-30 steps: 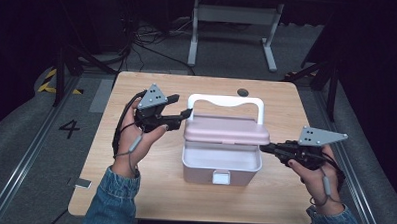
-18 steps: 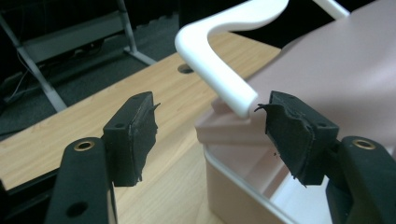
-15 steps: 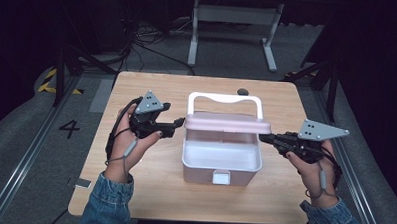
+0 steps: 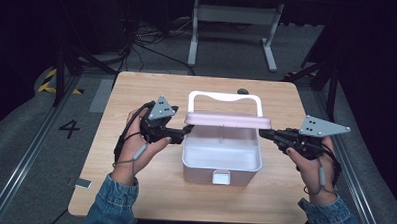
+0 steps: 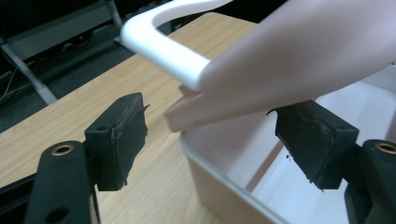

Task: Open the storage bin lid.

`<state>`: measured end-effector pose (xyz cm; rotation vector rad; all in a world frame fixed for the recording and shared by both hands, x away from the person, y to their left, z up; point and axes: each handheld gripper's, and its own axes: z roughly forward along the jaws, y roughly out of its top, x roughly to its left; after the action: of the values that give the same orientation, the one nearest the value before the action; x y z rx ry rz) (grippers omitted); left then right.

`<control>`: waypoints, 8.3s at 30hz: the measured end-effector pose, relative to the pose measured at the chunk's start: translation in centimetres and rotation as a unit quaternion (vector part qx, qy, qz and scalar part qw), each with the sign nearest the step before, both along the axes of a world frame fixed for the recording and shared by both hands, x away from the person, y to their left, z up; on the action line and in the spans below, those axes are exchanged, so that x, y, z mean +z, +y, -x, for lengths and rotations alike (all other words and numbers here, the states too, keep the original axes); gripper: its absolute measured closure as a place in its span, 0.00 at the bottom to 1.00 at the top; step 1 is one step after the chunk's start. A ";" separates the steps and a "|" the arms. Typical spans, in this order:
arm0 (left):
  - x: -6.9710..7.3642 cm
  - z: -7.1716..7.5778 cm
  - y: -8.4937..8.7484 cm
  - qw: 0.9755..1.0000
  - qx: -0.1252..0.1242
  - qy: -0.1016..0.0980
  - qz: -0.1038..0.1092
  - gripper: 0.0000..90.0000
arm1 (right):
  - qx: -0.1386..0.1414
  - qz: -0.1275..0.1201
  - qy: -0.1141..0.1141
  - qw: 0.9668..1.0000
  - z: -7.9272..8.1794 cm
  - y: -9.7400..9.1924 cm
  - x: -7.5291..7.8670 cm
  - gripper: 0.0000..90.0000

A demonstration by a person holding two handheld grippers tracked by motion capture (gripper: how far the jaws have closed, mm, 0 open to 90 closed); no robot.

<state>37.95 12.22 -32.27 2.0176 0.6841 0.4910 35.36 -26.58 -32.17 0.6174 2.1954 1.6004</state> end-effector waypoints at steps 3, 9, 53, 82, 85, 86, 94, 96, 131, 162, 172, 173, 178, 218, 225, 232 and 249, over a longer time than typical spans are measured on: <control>0.0 0.0 -0.7 1.000 -0.001 -0.010 0.003 0.28 | -0.001 -0.003 0.002 1.000 0.0 -0.1 0.0 1.00; 0.4 -0.2 -1.8 0.999 -0.005 -0.041 0.026 0.29 | -0.004 -0.008 0.002 1.000 -0.3 -0.1 0.1 1.00; 0.8 -3.0 -2.3 0.993 0.033 -0.061 0.091 0.67 | -0.051 -0.022 -0.016 0.998 -2.6 -0.8 1.4 0.99; 2.0 -6.2 -2.6 0.997 0.040 -0.046 0.046 0.73 | -0.203 -0.028 0.025 0.978 -0.2 -9.4 1.6 0.73; 1.9 -6.8 -2.7 0.997 0.043 -0.043 0.045 0.73 | -0.206 -0.029 0.029 0.978 -0.3 -9.8 1.6 0.72; 1.9 -7.1 -2.7 0.997 0.043 -0.043 0.044 0.72 | -0.205 -0.030 0.028 0.978 -0.4 -9.9 1.5 0.72; 1.5 -8.9 -2.9 0.997 0.059 -0.033 0.047 0.72 | -0.207 -0.027 0.038 0.977 -0.9 -9.9 0.9 0.72; 1.4 -9.3 -2.9 0.997 0.061 -0.030 0.045 0.72 | -0.207 -0.028 0.039 0.977 -0.9 -10.0 0.9 0.71; -1.5 -14.3 -2.8 0.991 0.116 0.036 0.049 0.77 | -0.196 -0.022 0.059 0.979 -2.0 -9.5 -0.4 0.69; -5.2 -16.9 -3.9 0.983 0.141 0.120 -0.009 0.76 | -0.186 -0.023 0.069 0.980 -2.7 -9.0 -1.0 0.68; -5.9 -17.3 -4.0 0.980 0.143 0.137 -0.018 0.75 | -0.185 -0.020 0.066 0.980 -2.7 -8.8 -1.0 0.68; -6.0 -17.3 -4.0 0.980 0.142 0.139 -0.017 0.75 | -0.185 -0.020 0.066 0.980 -2.7 -8.8 -1.0 0.68; -6.2 -17.4 -4.0 0.980 0.139 0.141 -0.023 0.74 | -0.184 -0.019 0.064 0.981 -2.8 -8.7 -1.1 0.68; 1.1 -9.3 -2.1 0.998 0.053 0.033 0.015 0.43 | -0.180 -0.016 0.077 0.980 -3.3 -8.8 -1.5 0.66; 2.4 -6.1 0.8 0.998 0.053 0.014 0.030 0.40 | -0.178 -0.011 0.083 0.980 -3.9 -8.7 -1.7 0.65; 2.1 -3.2 4.1 0.997 0.074 0.015 0.015 0.36 | -0.183 -0.007 0.089 0.979 -4.1 -8.8 -1.9 0.65; -1.0 0.9 9.6 0.987 0.143 0.059 -0.045 0.30 | -0.181 0.003 0.108 0.977 -4.2 -9.6 -2.7 0.62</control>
<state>37.00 21.77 -33.29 2.0552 1.0500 0.5810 39.55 -36.15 -34.86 1.1632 2.0762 1.3887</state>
